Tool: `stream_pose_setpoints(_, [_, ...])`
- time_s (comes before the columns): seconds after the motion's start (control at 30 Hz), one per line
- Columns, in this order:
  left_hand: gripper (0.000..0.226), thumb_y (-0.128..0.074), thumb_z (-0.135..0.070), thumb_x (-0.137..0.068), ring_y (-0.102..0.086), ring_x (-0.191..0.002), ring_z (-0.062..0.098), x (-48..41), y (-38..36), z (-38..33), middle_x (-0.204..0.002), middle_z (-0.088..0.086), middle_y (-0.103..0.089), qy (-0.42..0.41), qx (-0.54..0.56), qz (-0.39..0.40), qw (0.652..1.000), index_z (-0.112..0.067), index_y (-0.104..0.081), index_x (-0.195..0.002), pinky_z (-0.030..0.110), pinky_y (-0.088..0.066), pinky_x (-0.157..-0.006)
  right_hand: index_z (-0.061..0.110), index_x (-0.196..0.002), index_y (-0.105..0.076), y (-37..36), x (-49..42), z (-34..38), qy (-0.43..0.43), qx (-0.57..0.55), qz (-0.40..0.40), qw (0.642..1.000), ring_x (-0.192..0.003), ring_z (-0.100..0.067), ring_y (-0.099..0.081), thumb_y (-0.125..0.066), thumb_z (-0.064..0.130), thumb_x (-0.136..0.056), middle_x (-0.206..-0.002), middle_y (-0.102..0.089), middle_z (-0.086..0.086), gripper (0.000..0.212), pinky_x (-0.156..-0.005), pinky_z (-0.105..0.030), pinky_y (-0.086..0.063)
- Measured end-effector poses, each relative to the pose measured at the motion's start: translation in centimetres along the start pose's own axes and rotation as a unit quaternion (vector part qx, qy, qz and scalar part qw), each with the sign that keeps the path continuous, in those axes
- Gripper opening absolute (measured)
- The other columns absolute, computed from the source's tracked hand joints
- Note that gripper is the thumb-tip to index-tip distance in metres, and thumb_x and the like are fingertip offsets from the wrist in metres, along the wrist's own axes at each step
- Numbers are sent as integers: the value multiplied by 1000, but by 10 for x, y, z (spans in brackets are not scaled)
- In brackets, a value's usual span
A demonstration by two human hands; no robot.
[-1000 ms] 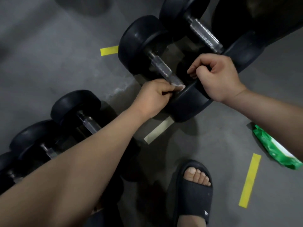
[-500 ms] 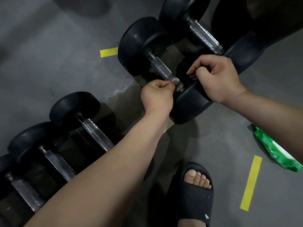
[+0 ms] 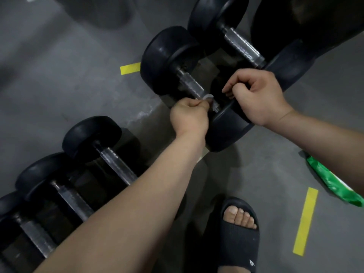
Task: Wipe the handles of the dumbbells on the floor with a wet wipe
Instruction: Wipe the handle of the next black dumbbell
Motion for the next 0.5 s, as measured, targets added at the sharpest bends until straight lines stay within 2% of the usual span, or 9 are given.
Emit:
stream_pose_setpoints(0.07, [24, -84, -18, -80, -69, -67, 15, -1, -4, -1, -72, 2, -73, 2, -13, -4, 1000, -17, -63, -70, 31, -61, -66, 17, -80, -73, 0, 0, 0, 1, 1, 0, 1000, -75, -28, -68, -48, 8, -80, -78, -72, -2, 27, -67, -47, -55])
stream_pose_setpoints(0.17, [30, -86, -18, -77, -67, -60, 15, -9, -8, -14, -65, 1, -71, 6, 24, -33, 999, -17, -59, -65, 27, -57, -58, 15, -80, -74, 0, 1, 1, 4, -1, -1, 1000, -76, -27, -68, -48, 6, -80, -78, -72, -2, 27, -68, -46, -54])
stream_pose_setpoints(0.27, [30, -86, -17, -79, -61, -54, 6, -10, -9, -24, -63, -4, -67, 14, 63, -58, 996, -17, -59, -65, 16, -47, -46, 15, -80, -73, 1, 0, 1, 3, -4, -2, 1000, -75, -29, -67, -49, 6, -81, -77, -71, -4, 26, -66, -47, -54])
stream_pose_setpoints(0.37, [22, -82, -29, -85, -69, -75, 12, -21, 1, -39, -78, -3, -71, 10, 51, -93, 994, -15, -67, -79, 10, -43, -45, 14, -78, -73, 1, 1, 2, 7, -4, -5, 1000, -74, -29, -67, -48, 5, -80, -75, -71, -6, 26, -64, -44, -53])
stream_pose_setpoints(0.43, [33, -75, -39, -90, -70, -99, 24, -31, 3, -43, -105, 9, -72, 19, 30, -64, 997, -11, -69, -105, 20, -50, -57, 15, -77, -73, 0, 1, 2, 10, -3, -5, 1000, -72, -28, -67, -48, 6, -79, -74, -71, -5, 26, -63, -44, -53])
stream_pose_setpoints(0.5, [43, -72, -42, -92, -68, -109, 30, -33, 3, -37, -122, 13, -68, 52, 38, -29, 998, -9, -65, -118, 30, -52, -66, 16, -77, -73, 0, 0, 2, 11, -3, -3, 1000, -72, -27, -67, -48, 8, -78, -74, -71, -4, 26, -64, -44, -54])
Point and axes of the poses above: each hand's wrist, its own x-axis away from the middle knuckle, its own y-axis out of the back of the hand, z = x × y, the point moved 4 cm from there along -x, towards the middle knuckle
